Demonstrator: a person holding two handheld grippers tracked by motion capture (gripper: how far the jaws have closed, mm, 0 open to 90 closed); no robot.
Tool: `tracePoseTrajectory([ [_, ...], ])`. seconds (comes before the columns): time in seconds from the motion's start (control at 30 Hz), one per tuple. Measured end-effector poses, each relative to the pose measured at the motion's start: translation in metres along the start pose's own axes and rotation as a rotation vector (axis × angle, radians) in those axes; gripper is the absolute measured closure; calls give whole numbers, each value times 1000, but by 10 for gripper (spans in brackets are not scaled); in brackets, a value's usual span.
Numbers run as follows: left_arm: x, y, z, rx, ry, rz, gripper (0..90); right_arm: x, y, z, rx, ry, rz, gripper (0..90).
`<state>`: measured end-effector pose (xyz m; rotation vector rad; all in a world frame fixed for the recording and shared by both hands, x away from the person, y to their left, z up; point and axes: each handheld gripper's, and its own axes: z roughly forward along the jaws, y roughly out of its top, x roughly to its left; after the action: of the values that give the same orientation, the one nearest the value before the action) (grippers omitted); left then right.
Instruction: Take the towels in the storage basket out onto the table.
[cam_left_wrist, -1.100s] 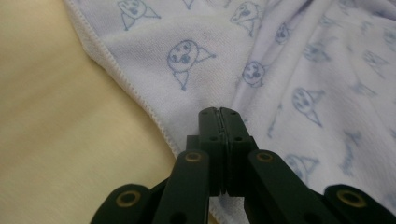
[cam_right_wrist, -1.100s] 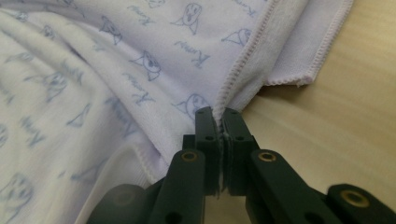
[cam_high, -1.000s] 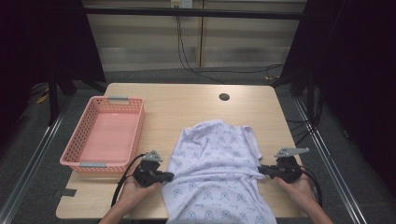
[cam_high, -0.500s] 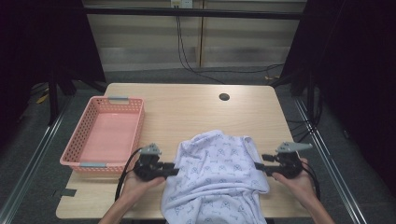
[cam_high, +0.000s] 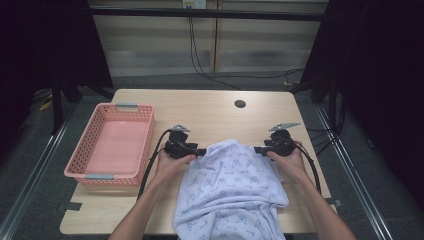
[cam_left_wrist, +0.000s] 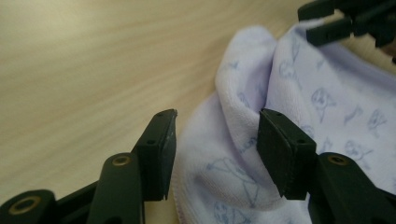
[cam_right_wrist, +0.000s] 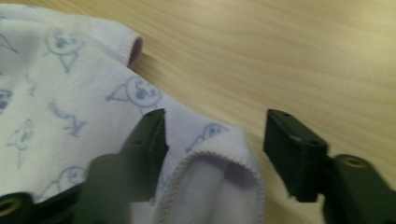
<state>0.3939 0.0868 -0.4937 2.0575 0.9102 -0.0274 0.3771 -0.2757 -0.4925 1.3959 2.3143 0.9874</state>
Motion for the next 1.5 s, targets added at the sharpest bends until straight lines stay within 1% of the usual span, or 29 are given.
tracePoseTrajectory([
  [0.07,-2,-5,5,16,-19,4,504,-1,-5,2,4,2,12,647],
  [0.1,-3,-6,6,6,-42,5,569,-1,-6,1,-1,6,13,723],
  [0.13,-3,-6,6,6,-42,5,642,-1,-6,1,-1,6,13,723],
  [0.17,-4,-6,5,21,-62,32,642,-1,-7,-1,-9,11,20,775],
  [0.2,-7,-5,5,21,-44,46,799,-2,-6,-5,-24,25,32,813],
  [0.23,-6,-4,4,25,-42,49,829,-2,-5,-9,-42,24,42,822],
  [0.3,-6,3,-2,-9,-28,36,846,-6,2,-18,-82,22,50,831],
  [0.37,-6,15,-15,-72,-24,24,848,-10,11,-27,-124,15,64,832],
  [0.43,-8,30,-32,-142,-12,31,849,-14,25,-42,-181,9,67,832],
  [0.47,-13,42,-46,-181,-1,59,849,-15,32,-50,-215,14,67,832],
  [0.53,-22,53,-62,-232,5,92,849,-13,49,-71,-288,20,49,832],
  [0.6,-34,58,-76,-268,-11,122,849,-7,58,-88,-355,57,41,832],
  [0.63,-43,56,-81,-271,-17,150,849,-2,60,-97,-385,84,34,832],
  [0.7,-58,47,-86,-242,-28,194,849,15,55,-111,-410,129,-13,831],
  [0.73,-68,35,-87,-205,-51,231,848,23,50,-114,-410,151,-32,831],
  [0.77,-75,24,-87,-176,-64,248,848,35,37,-118,-394,176,-62,831],
  [0.87,-91,-14,-84,-94,-115,275,846,63,-5,-116,-310,225,-137,831],
  [0.93,-99,-37,-83,-47,-137,276,844,73,-37,-108,-232,248,-136,831],
  [1.0,-104,-60,-83,10,-128,282,841,82,-65,-106,-169,268,-143,831],
  [1.03,-105,-70,-84,36,-139,279,840,84,-73,-106,-145,271,-150,830],
  [1.07,-106,-82,-85,61,-138,257,839,87,-82,-108,-122,278,-149,830],
  [1.1,-105,-87,-86,64,-143,243,836,89,-95,-111,-78,280,-148,830],
  [1.13,-104,-92,-87,83,-149,225,833,89,-101,-112,-59,271,-150,828],
  [1.2,-102,-99,-89,92,-161,210,816,86,-118,-112,-11,249,-139,820],
  [1.23,-100,-100,-89,100,-167,211,773,84,-123,-111,14,233,-136,805],
  [1.27,-98,-99,-90,93,-152,194,724,82,-125,-111,24,233,-122,781],
  [1.3,-96,-99,-92,81,-147,181,685,82,-124,-113,12,225,-116,713],
  [1.4,-86,-90,-100,13,-157,159,662,81,-113,-119,-43,224,-125,614],
  [1.5,-74,-76,-100,-20,-118,148,680,72,-94,-119,-94,179,-123,552],
])
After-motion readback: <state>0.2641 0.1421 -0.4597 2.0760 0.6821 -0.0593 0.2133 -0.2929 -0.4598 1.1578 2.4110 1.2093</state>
